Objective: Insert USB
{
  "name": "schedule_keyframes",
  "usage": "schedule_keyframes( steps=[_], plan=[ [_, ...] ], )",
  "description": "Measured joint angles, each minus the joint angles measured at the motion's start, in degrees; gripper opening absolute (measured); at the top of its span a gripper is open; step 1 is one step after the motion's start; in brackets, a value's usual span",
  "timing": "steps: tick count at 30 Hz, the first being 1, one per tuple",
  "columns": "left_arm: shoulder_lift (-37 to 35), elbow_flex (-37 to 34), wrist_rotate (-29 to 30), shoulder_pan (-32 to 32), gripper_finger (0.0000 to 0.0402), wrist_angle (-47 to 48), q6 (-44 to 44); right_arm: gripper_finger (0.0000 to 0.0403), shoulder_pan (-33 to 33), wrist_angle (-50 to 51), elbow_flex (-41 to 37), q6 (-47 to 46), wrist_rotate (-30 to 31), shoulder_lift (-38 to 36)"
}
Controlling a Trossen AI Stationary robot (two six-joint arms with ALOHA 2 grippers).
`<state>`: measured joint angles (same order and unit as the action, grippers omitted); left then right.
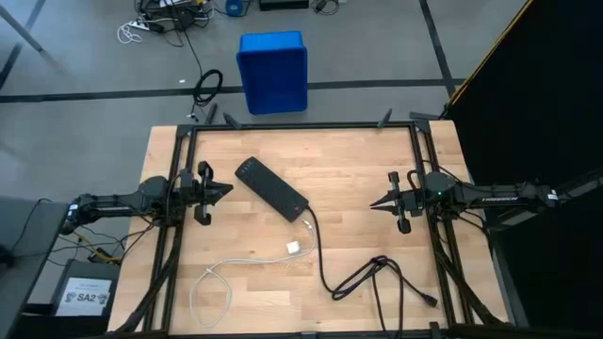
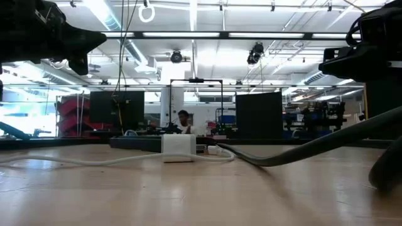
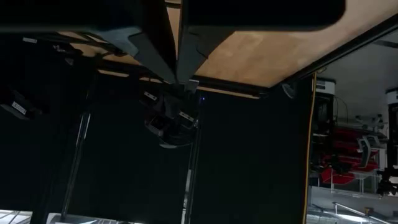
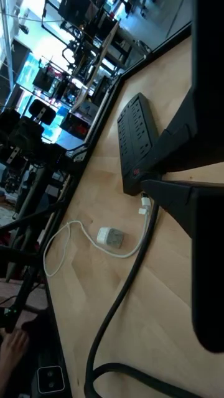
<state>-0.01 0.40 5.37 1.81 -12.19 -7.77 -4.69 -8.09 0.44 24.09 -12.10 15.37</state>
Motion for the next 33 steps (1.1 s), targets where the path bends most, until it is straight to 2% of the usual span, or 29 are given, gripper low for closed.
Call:
schedule_keyframes(
  steps=[33],
  plan=[
    [0.0,0.0,0.0,0.0,0.0001,0.0,0.0,0.0003,0.0,0.0,0.0,0.0,0.0,0.0]
  ],
)
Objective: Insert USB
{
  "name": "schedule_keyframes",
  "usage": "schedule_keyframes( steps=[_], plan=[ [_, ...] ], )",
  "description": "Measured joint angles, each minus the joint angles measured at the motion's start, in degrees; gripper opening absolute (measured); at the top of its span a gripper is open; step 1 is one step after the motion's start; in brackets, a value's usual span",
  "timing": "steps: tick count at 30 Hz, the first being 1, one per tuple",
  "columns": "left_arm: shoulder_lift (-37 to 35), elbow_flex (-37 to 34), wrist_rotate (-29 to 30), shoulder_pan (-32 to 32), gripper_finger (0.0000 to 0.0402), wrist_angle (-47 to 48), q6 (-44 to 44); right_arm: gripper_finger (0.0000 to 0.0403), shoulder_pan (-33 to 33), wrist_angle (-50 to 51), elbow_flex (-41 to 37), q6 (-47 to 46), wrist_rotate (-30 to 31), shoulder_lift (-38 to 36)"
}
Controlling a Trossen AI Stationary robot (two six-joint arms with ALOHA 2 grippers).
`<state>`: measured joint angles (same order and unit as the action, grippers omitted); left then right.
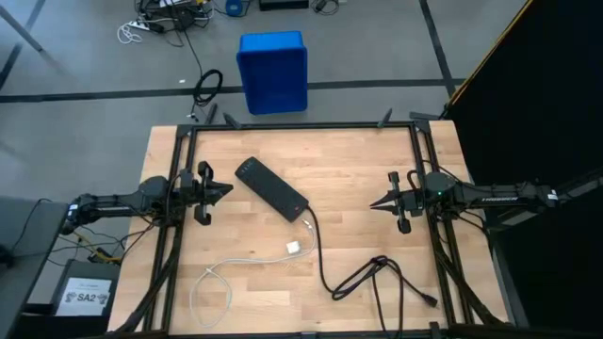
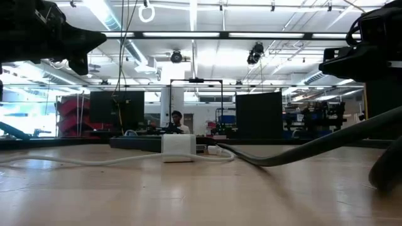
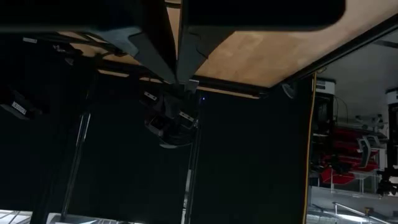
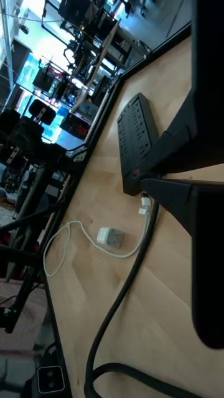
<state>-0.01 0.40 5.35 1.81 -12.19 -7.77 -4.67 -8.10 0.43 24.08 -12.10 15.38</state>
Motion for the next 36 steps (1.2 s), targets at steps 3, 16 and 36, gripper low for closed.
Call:
schedule_keyframes(
  steps=[3,16,36],
  plan=[
    [0.0,0.0,0.0,0.0,0.0001,0.0,0.0,0.0007,0.0,0.0,0.0,0.0,0.0,0.0],
    [0.0,0.0,0.0,0.0,0.0001,0.0,0.0,0.0001,0.0,0.0,0.0,0.0,0.0,0.0],
    [0.0,0.0,0.0,0.0,0.0001,0.0,0.0,0.0001,0.0,0.0,0.0,0.0,0.0,0.0]
  ],
)
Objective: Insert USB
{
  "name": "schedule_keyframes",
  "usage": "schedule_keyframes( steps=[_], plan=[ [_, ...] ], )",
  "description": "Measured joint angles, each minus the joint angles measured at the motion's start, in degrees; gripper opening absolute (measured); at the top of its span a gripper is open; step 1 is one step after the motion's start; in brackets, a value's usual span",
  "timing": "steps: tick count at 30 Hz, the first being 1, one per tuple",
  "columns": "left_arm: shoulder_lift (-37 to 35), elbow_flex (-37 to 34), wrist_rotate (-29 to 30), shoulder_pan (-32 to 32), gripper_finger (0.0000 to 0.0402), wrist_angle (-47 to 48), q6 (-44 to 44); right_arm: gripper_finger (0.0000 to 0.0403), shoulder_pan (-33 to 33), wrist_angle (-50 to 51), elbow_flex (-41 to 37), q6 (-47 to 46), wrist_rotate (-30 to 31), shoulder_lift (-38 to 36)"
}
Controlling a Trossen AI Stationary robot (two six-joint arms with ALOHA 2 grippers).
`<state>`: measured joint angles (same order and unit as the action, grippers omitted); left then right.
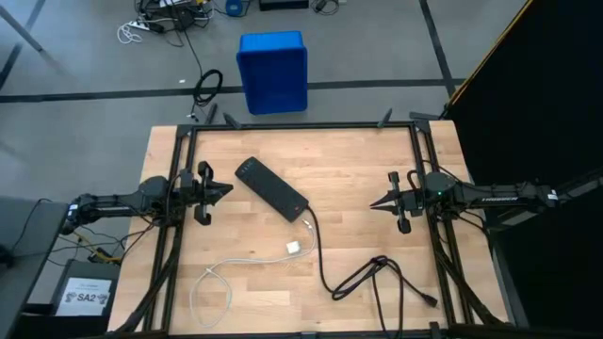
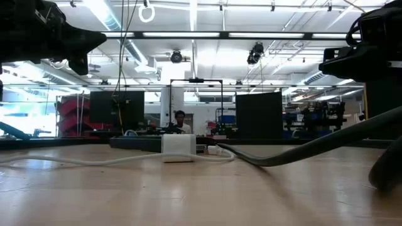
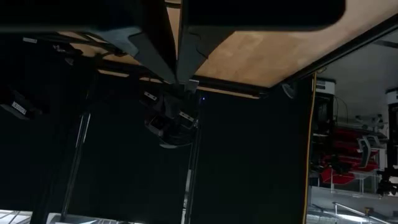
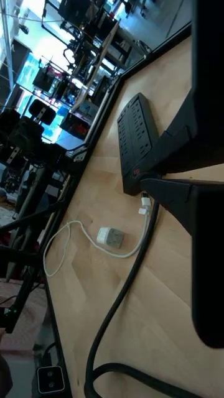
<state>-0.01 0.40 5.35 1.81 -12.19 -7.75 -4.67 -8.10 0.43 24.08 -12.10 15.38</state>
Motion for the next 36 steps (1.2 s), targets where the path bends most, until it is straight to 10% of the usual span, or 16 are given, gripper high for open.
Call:
schedule_keyframes(
  steps=[30,36],
  plan=[
    [0.0,0.1,-0.3,0.0,0.0001,-3.9,5.4,0.0008,0.0,0.0,0.0,0.0,0.0,0.0],
    [0.6,9.0,-2.9,0.0,0.0001,-1.7,8.4,0.0002,0.0,0.0,0.0,0.0,0.0,0.0]
  ],
)
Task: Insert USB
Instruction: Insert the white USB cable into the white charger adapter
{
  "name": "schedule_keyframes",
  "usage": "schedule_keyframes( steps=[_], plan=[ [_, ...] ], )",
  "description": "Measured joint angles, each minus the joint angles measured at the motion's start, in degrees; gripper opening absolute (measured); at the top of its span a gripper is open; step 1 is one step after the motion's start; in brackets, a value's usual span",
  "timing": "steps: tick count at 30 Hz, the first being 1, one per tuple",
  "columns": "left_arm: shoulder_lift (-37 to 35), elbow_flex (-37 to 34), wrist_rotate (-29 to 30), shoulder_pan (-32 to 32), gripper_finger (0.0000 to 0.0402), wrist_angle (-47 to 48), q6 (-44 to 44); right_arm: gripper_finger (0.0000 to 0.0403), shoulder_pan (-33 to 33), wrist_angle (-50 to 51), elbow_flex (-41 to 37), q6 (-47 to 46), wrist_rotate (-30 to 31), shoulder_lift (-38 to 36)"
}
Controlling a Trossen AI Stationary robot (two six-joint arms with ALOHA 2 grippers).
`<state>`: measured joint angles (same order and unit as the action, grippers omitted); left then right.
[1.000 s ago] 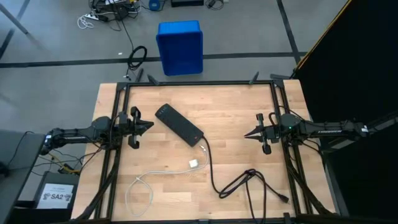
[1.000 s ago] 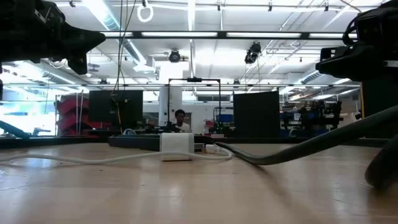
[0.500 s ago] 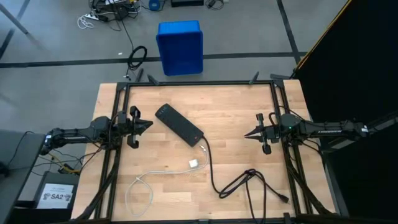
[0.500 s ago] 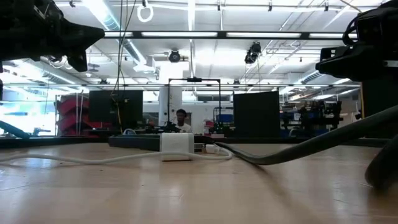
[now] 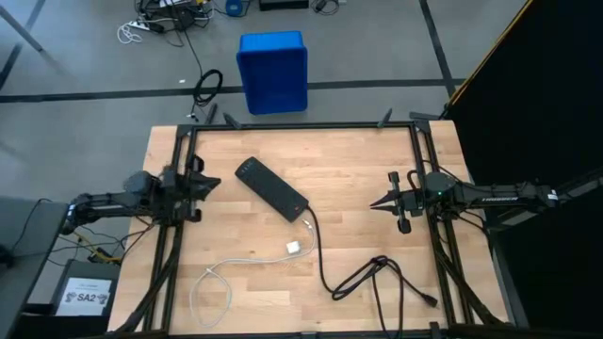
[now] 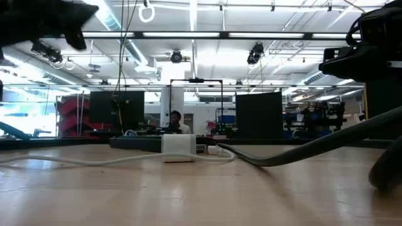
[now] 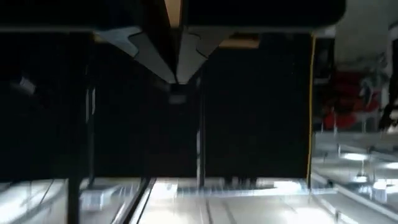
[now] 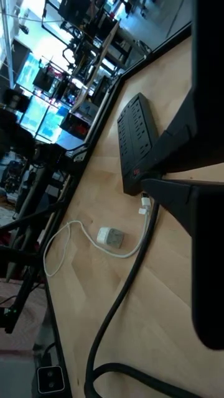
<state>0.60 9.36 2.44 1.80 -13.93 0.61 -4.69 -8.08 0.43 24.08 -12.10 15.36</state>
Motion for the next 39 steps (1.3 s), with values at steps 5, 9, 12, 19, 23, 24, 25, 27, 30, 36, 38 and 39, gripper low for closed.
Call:
schedule_keyframes(
  steps=[5,9,12,19,23,24,25,27,30,36,38,39],
  plan=[
    [10.3,15.6,1.5,0.0,0.0001,21.5,1.6,0.0001,0.0,0.0,0.0,0.0,0.0,0.0],
    [26.5,29.8,1.6,-0.8,0.0001,43.2,-3.1,0.0006,0.0,-0.2,0.0,0.0,0.0,0.0],
    [39.1,40.1,1.4,-2.8,0.0001,59.5,-9.0,0.0009,0.0,-0.2,0.0,0.0,0.0,0.0],
    [58.3,47.4,1.6,-13.5,0.0001,62.9,-13.8,0.0003,0.0,-0.2,0.0,0.0,0.0,0.0],
    [65.8,47.6,14.5,-22.9,0.0001,54.9,-15.5,0.0001,0.0,-0.2,0.0,0.0,0.0,0.0],
    [67.6,47.7,16.4,-25.0,0.0001,52.7,-14.4,0.0001,0.0,-0.3,0.0,0.0,0.0,0.0],
    [69.3,48.0,17.6,-26.7,0.0001,51.6,-14.1,0.0001,0.0,-0.3,0.0,0.0,0.0,0.0],
    [71.5,49.3,19.4,-29.0,0.0001,49.3,-14.2,0.0004,0.0,-0.3,0.0,0.0,0.0,0.0],
    [73.5,49.9,20.3,-31.4,0.0001,44.5,-14.4,0.0008,0.0,-0.4,0.0,0.0,0.0,0.0],
    [74.5,49.8,20.7,-31.0,0.0009,36.7,-10.3,0.0006,0.0,-1.1,0.0,0.0,0.1,0.0],
    [74.9,49.8,20.6,-30.2,0.0024,36.4,-10.0,0.0003,0.0,-1.6,0.0,0.0,0.0,0.0],
    [75.0,49.7,20.3,-29.7,0.0036,36.5,-10.0,0.0002,0.0,-1.8,0.0,0.0,0.0,0.0]
  ],
)
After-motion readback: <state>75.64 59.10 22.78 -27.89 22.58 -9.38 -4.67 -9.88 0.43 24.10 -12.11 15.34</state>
